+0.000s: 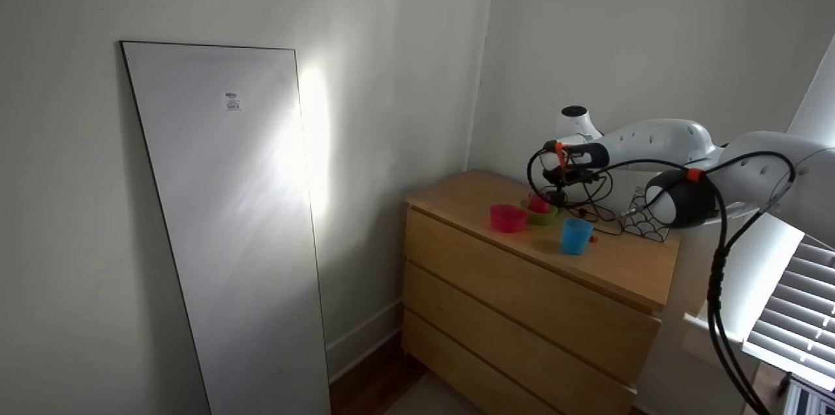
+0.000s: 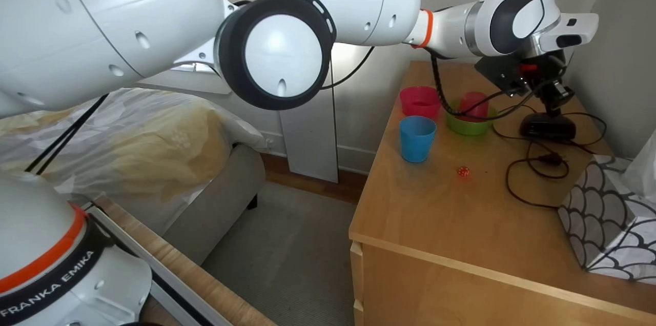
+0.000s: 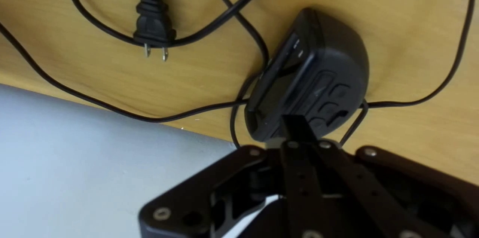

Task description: Press a button on the black device

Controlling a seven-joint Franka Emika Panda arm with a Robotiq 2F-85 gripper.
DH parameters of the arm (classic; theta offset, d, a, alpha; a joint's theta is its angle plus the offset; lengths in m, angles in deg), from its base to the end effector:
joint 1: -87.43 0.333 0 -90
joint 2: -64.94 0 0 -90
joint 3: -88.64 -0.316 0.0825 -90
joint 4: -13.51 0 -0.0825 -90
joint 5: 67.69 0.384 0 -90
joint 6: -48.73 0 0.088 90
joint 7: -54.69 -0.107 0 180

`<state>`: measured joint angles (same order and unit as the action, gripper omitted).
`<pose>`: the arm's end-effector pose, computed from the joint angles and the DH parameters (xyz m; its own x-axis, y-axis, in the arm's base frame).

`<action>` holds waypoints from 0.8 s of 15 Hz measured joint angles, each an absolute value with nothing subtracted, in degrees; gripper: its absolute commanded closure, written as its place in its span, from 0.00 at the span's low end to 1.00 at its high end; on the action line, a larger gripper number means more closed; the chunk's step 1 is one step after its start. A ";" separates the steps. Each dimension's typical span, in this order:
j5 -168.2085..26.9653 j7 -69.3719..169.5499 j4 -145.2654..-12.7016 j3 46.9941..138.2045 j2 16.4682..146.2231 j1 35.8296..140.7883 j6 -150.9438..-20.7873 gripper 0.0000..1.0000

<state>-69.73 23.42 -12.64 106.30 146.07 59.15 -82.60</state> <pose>0.7007 -0.4667 0.2153 0.4825 -0.7164 0.5039 -0.8525 -0.5161 0.0825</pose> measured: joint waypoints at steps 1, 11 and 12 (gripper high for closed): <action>-69.73 23.42 -12.63 106.30 146.19 59.16 -82.83 1.00; -69.73 23.42 -12.63 106.31 147.06 59.23 -85.19 1.00; -69.73 23.42 -12.63 106.32 147.07 59.23 -85.19 1.00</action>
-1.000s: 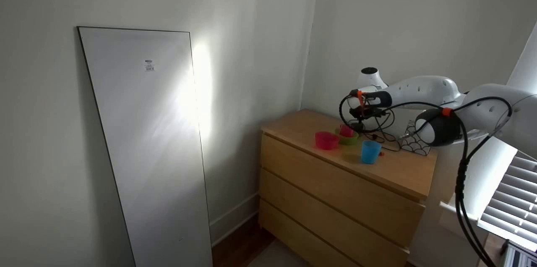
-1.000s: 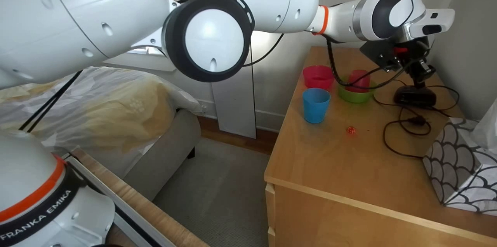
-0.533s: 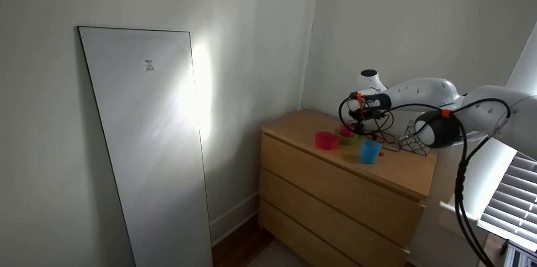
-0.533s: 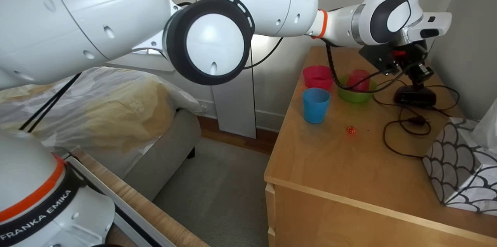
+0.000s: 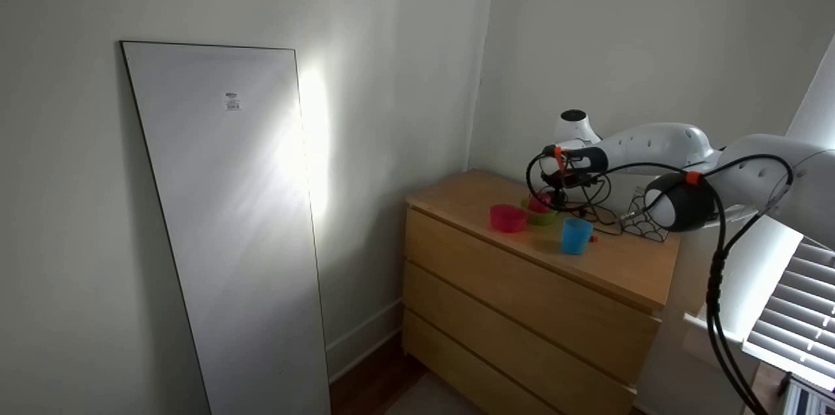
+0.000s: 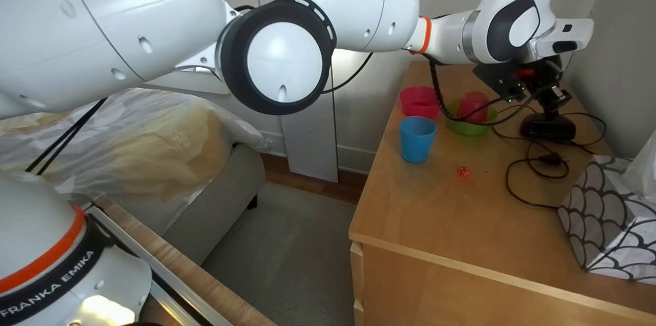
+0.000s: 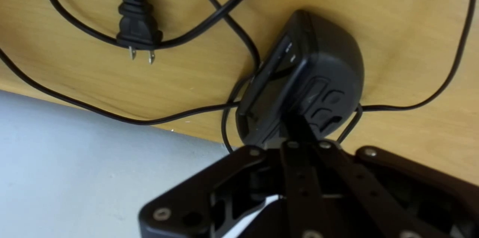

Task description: Press a button on the black device

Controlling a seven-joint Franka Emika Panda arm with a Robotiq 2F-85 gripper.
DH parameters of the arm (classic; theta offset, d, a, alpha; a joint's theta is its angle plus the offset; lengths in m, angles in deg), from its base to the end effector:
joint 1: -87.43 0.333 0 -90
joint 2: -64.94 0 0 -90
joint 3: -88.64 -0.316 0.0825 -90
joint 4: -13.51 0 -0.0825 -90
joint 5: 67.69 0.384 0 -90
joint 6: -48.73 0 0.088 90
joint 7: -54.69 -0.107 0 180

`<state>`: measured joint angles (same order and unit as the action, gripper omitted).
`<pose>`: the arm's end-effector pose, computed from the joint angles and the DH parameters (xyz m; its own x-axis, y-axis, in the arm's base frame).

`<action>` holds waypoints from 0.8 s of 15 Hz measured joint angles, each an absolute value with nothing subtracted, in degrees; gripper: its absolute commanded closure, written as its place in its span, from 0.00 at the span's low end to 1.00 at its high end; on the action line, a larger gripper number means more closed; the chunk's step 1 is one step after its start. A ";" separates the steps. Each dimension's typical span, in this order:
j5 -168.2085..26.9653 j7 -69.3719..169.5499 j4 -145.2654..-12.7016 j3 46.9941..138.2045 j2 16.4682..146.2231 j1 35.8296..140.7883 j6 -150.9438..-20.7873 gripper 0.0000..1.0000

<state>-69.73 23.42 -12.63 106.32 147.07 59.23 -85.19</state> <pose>0.7027 -0.4645 0.2061 0.4831 -0.7015 0.5239 -0.8456 -0.5291 0.0714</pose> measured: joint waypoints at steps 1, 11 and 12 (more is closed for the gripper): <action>-69.73 23.42 -12.63 106.33 147.07 59.23 -85.19 1.00; -71.78 26.52 -12.59 106.35 147.08 59.61 -84.01 1.00; -71.78 27.48 -12.58 106.23 146.97 59.63 -83.43 1.00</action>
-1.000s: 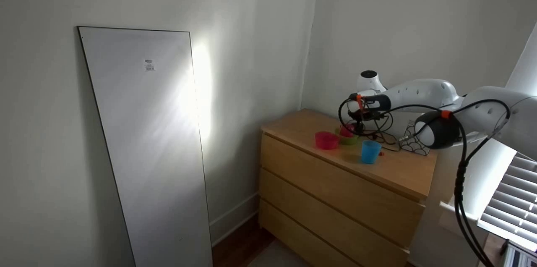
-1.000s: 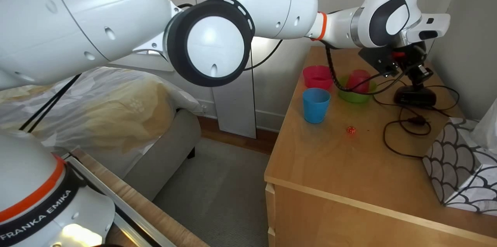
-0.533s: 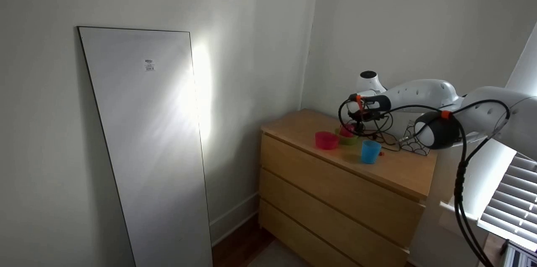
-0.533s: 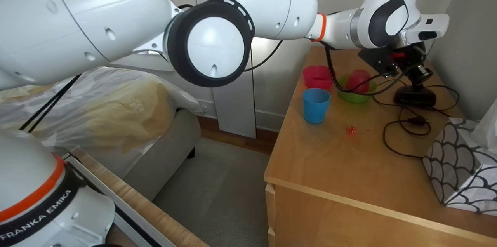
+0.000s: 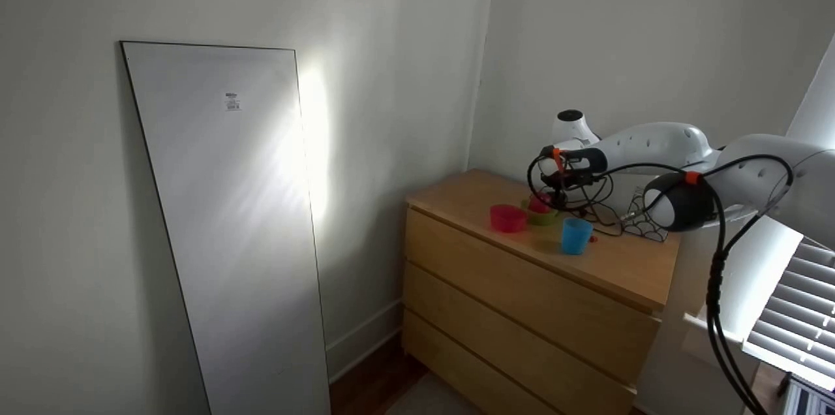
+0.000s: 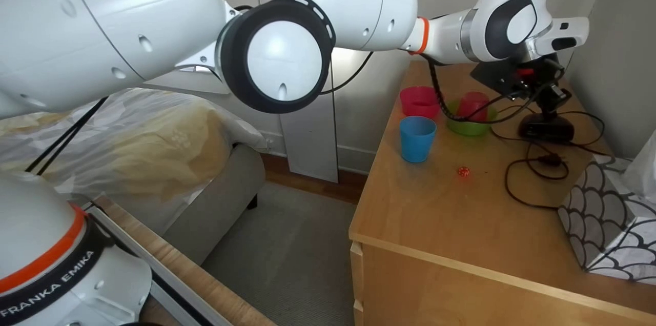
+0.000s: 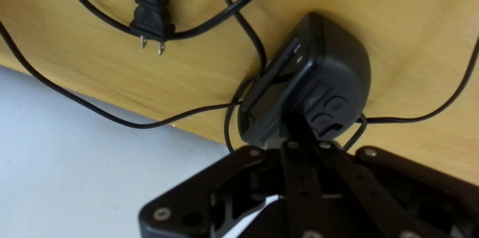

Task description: Press a button on the black device

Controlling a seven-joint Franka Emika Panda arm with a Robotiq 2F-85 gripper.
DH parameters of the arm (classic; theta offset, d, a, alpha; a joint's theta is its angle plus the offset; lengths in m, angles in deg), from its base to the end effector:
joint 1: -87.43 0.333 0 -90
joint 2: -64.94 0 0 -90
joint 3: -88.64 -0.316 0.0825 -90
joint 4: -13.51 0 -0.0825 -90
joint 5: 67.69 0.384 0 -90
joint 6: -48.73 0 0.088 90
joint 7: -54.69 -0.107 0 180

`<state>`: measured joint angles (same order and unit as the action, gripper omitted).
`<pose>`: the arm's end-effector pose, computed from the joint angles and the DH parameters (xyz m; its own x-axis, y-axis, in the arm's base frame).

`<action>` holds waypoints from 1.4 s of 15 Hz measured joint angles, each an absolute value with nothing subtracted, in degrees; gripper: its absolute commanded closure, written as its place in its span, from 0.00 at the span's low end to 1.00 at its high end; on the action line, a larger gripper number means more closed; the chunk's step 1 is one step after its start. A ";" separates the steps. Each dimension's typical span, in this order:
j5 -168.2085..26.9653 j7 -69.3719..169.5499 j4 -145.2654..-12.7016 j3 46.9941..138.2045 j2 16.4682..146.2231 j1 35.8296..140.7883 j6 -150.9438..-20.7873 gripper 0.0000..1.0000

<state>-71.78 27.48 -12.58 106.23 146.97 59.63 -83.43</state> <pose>0.7039 -0.4601 0.2045 0.5680 -0.6515 0.5029 -0.7996 -0.5815 0.1500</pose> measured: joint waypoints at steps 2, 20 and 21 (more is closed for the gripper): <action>-71.78 29.08 -12.56 106.20 146.79 59.72 -82.28 1.00; -69.45 30.54 -12.43 102.54 141.34 56.98 -78.60 1.00; -69.27 31.89 -12.43 101.95 140.47 56.90 -76.50 1.00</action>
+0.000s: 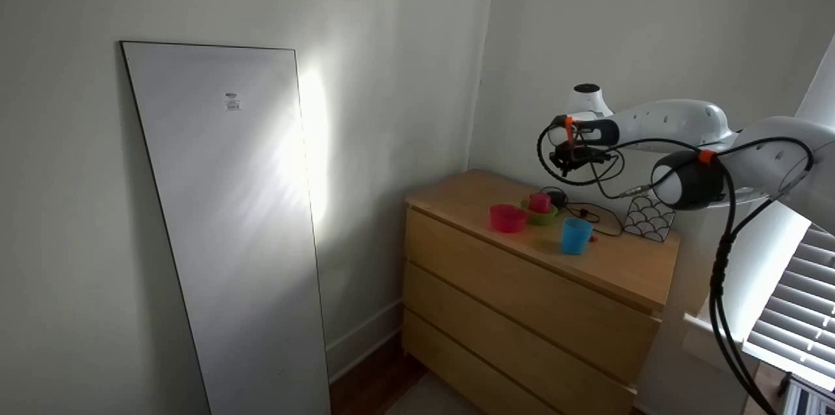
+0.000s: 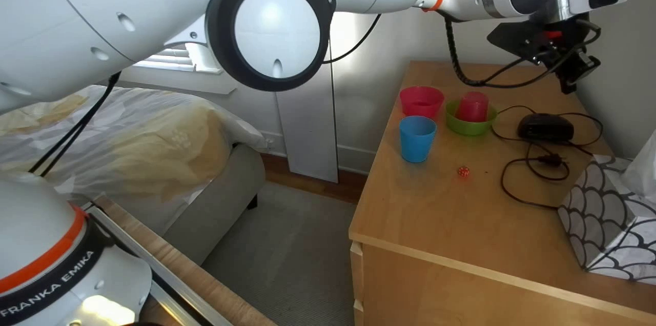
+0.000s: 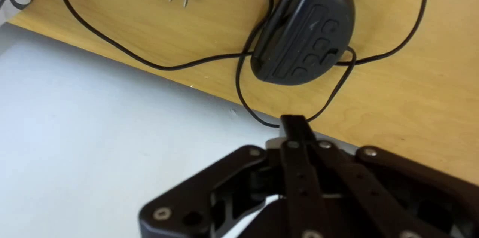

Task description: Press a button on the black device

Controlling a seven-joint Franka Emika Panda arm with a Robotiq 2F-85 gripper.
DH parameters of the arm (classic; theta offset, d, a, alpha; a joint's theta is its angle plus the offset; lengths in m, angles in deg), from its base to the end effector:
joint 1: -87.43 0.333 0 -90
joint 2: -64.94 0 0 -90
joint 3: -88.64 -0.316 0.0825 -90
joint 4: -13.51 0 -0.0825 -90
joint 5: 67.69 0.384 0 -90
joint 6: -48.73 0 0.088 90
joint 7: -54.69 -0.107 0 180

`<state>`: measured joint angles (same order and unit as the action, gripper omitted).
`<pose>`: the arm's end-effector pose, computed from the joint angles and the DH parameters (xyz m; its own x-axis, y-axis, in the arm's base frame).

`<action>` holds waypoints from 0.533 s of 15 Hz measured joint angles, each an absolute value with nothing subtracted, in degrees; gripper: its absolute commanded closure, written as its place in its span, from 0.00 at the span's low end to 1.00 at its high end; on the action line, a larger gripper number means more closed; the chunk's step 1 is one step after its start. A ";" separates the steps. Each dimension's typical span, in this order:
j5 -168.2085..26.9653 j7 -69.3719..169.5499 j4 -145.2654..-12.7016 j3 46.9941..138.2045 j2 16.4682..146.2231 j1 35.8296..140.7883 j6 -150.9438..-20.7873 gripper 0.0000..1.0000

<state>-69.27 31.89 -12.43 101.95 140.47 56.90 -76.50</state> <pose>0.6927 -0.4812 0.2813 0.5453 -0.7003 0.4607 -0.8106 -0.5806 0.0767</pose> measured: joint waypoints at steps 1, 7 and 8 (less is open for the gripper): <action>-69.06 33.62 -12.43 101.31 139.51 56.84 -73.81 0.74; -69.42 40.47 -12.43 100.31 133.45 56.98 -54.93 0.36; -69.62 40.67 -12.43 100.46 132.76 56.96 -53.48 0.29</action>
